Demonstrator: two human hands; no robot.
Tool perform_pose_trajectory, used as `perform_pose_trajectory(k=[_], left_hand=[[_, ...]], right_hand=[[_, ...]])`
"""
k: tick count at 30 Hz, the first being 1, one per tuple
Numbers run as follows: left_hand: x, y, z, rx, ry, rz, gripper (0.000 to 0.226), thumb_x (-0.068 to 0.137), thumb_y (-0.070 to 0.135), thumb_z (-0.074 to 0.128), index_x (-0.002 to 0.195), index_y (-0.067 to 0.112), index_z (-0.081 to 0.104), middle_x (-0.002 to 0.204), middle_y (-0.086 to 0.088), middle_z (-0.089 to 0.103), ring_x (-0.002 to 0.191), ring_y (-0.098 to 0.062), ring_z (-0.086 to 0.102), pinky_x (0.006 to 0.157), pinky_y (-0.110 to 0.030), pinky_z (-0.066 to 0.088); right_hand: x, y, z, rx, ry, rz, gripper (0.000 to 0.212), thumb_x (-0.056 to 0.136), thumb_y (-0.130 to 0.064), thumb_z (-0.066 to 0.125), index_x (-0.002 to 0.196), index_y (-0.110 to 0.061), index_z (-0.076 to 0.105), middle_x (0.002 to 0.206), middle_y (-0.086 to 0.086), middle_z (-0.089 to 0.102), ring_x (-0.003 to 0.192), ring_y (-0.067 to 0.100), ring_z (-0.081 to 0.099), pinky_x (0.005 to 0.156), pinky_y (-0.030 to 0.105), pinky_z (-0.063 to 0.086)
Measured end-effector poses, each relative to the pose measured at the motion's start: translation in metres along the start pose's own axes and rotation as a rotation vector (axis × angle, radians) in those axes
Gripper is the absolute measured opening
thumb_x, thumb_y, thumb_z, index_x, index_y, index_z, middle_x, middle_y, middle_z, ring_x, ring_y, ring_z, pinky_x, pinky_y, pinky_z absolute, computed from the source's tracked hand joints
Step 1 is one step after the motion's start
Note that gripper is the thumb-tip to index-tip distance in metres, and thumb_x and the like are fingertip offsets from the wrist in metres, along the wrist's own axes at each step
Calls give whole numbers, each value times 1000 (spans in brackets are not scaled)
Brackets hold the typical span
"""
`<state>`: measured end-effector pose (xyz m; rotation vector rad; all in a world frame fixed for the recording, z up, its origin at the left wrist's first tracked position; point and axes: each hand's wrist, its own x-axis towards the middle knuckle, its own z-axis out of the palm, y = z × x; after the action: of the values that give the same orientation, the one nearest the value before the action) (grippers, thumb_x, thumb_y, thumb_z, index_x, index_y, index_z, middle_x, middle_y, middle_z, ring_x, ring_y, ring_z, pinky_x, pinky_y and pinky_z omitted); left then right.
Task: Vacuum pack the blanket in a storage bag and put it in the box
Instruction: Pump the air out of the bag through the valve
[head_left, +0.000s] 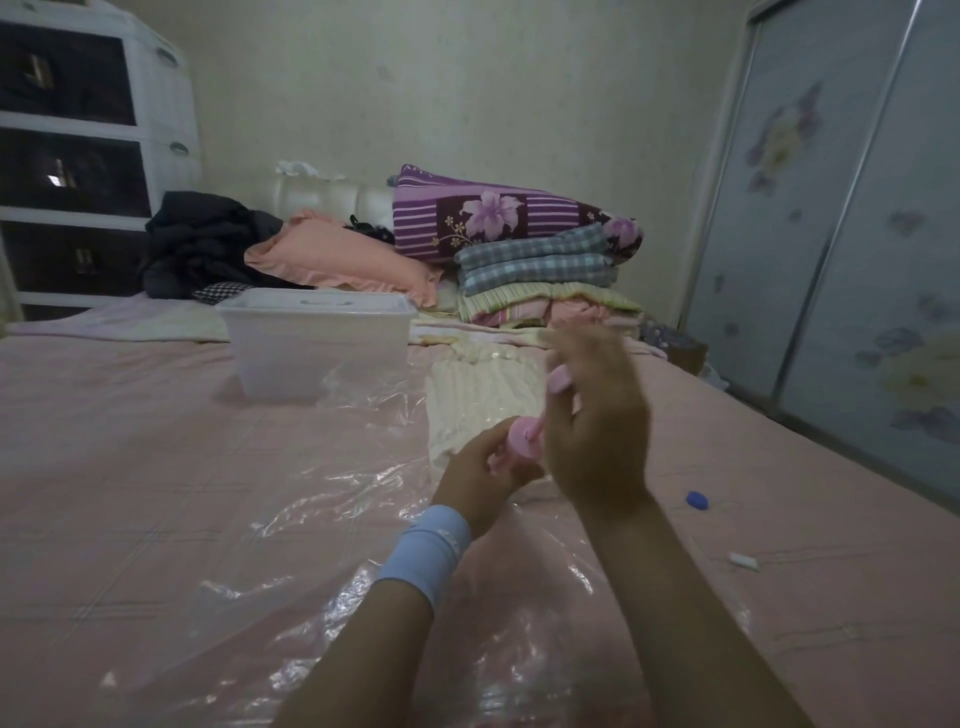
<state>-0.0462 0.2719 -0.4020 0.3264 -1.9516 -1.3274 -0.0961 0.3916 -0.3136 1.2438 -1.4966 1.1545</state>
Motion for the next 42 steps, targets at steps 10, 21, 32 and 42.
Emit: perform_pose_trajectory(k=[10,21,32,42], left_hand=[[1,-4,-3,-26,31,-13,51,76,20,79,112,52,61,108,14,69,101,-3,63,87,-19,52],[1,-6,-4,-30,24,-17,33,83,17,72,112,32,66,97,7,72,89,-3,66,83,-27,56],[1,-7,-1,-37,5,-9,41,81,13,74,111,39,62,102,15,69,94,2,64,83,-16,50],[5,-14,-3,-31,17,-17,54,76,21,79,121,43,60,111,17,68,106,-4,61,89,-16,46]], right_hand=[[32,-12,-25,147,-2,-104,26,94,-3,55,116,-2,69,106,10,70,98,11,61,90,19,51],[-10,9,7,150,-538,80,39,82,-8,49,112,-8,73,108,5,65,99,22,60,90,45,51],[-16,9,10,60,-215,-22,35,90,-1,50,120,-6,69,112,9,66,106,22,58,93,35,52],[34,-16,-22,145,102,-113,20,97,-3,59,113,0,71,105,12,71,99,17,65,90,23,53]])
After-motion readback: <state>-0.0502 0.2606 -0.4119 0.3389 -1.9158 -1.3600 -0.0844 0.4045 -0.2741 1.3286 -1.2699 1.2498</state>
